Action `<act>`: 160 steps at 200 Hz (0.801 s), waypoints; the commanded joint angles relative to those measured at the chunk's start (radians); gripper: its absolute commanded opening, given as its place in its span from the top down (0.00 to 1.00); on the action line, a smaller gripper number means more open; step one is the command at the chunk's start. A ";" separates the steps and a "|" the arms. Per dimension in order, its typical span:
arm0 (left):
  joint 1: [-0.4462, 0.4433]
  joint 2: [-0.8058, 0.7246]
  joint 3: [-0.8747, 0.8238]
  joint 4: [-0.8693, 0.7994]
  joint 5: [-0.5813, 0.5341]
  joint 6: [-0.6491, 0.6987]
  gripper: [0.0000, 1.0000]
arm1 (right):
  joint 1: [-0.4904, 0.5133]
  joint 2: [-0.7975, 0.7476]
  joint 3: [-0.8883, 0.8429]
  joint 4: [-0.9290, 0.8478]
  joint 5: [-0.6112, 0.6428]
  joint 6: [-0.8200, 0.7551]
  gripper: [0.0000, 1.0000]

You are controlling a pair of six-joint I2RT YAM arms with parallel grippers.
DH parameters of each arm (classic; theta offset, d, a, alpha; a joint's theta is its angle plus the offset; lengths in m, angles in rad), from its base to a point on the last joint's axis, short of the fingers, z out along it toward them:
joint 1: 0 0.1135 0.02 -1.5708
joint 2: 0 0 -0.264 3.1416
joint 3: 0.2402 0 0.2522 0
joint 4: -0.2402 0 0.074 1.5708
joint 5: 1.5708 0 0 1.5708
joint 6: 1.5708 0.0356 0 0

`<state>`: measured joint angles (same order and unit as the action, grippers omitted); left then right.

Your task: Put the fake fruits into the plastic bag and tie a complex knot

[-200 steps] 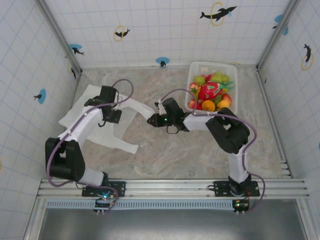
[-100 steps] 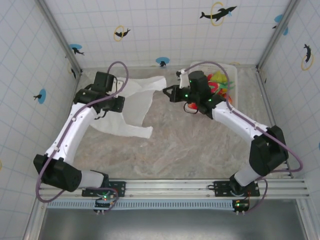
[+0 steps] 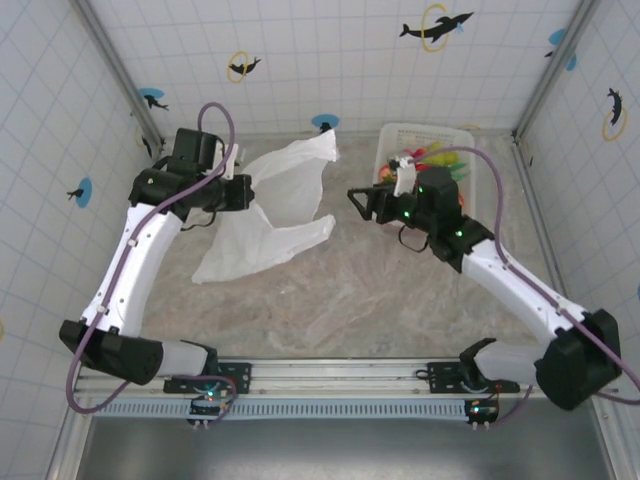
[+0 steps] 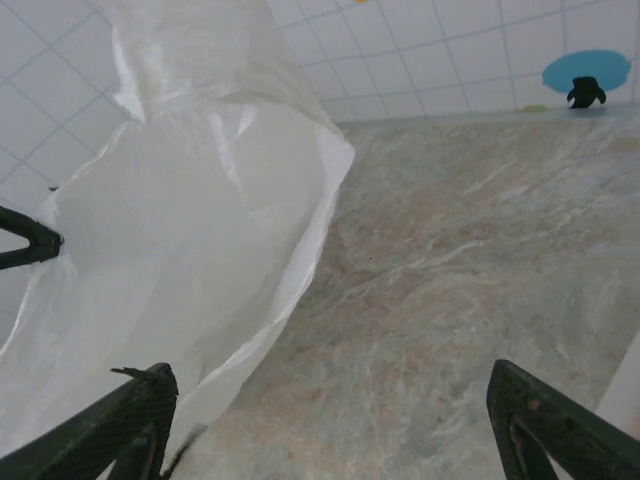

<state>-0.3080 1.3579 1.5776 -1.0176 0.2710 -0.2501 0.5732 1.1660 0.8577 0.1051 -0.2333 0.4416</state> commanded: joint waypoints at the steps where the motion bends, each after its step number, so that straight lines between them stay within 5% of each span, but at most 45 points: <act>1: -0.004 0.023 0.032 0.039 0.065 -0.073 1.00 | 0.059 -0.013 -0.122 0.212 0.103 0.048 0.10; 57: -0.015 0.009 0.016 0.044 0.080 -0.070 1.00 | 0.084 0.176 -0.004 0.323 0.103 0.245 0.08; 97: -0.019 -0.006 -0.008 0.045 0.091 -0.044 1.00 | 0.041 0.282 0.069 0.405 -0.018 0.352 0.08; 160: -0.023 -0.004 -0.018 0.085 0.107 -0.037 1.00 | 0.066 0.425 0.229 0.247 -0.081 0.370 0.05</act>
<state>-0.3264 1.3724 1.5677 -0.9646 0.3576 -0.2958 0.6136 1.5356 1.0161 0.4126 -0.2741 0.7891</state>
